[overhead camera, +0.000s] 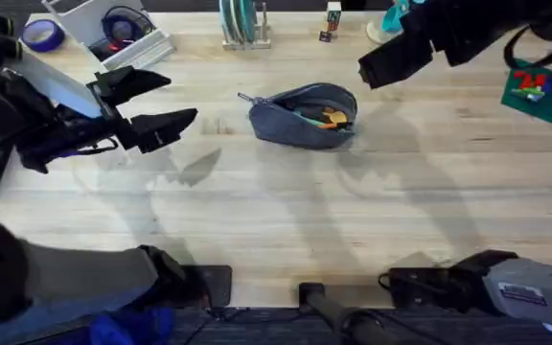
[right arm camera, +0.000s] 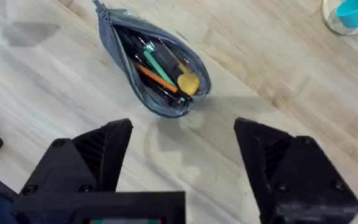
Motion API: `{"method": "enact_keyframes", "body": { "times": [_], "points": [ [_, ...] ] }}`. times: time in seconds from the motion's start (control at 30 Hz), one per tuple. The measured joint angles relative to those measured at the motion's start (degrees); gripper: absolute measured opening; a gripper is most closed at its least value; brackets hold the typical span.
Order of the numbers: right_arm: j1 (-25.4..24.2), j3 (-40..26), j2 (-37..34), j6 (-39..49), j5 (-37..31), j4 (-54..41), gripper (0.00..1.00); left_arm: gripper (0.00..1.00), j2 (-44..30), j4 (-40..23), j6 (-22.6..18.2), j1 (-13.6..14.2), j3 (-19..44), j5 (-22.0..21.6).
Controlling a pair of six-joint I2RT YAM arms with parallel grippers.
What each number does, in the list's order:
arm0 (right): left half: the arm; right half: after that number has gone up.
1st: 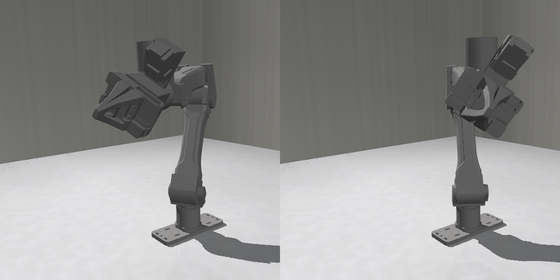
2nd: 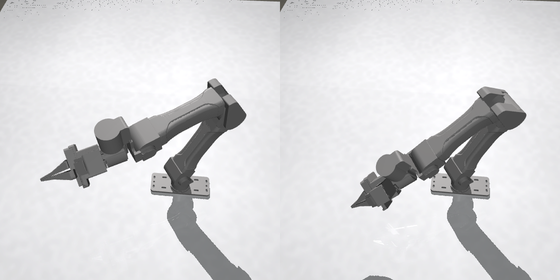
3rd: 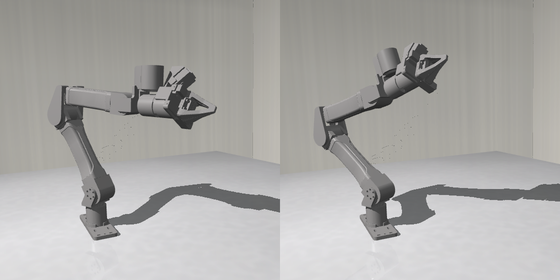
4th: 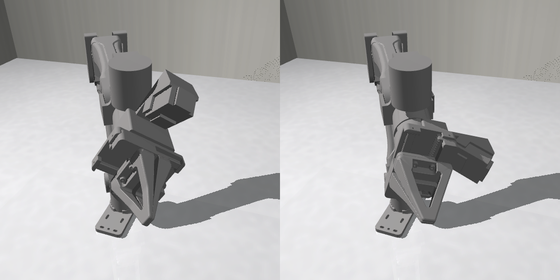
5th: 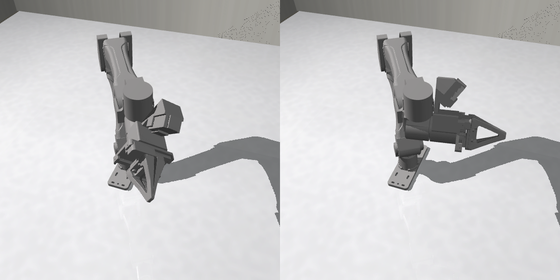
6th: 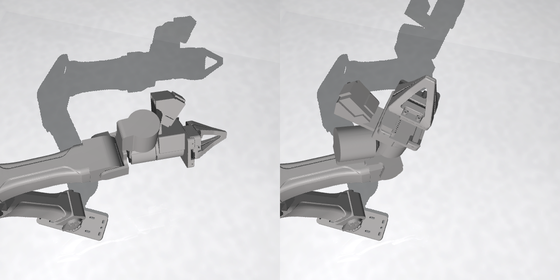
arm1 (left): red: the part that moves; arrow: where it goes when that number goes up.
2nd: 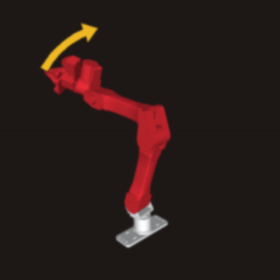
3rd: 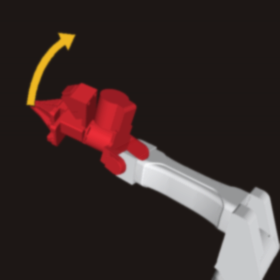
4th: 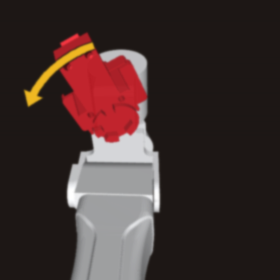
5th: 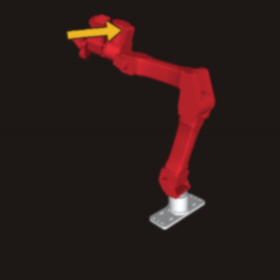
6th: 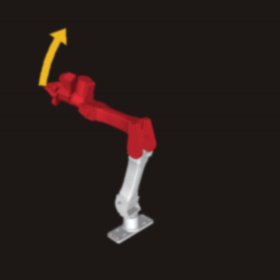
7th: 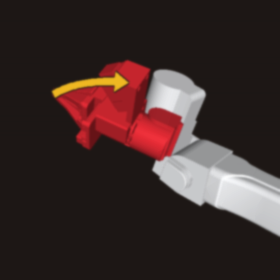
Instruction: Unzip the bag, pick up the pens from the table one at a time and place them inside, then zip the bag closed.
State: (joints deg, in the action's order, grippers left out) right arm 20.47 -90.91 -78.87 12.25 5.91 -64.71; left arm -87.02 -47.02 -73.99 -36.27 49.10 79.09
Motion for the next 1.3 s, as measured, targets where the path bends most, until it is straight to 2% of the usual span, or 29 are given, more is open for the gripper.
{"method": "enact_keyframes", "body": {
  "times": [0.27,0.5,0.83,1.3],
  "points": [
    [0.0,0.0,0.0,0.0,0.0,0.0,0.996,0.988,-7.0,6.4,-3.5,0.2,0.0,1.4],
    [0.0,0.0,0.0,0.0,0.0,0.0,0.997,0.988,-11.2,6.3,-6.0,1.8,0.0,1.2],
    [0.0,0.0,0.0,0.0,0.0,0.0,0.997,0.988,-11.3,1.6,-10.1,5.2,0.0,-1.2],
    [0.0,0.0,0.0,0.0,0.0,-1.0,0.997,0.993,-11.3,2.4,-11.3,5.3,0.0,-2.2]
  ]
}}
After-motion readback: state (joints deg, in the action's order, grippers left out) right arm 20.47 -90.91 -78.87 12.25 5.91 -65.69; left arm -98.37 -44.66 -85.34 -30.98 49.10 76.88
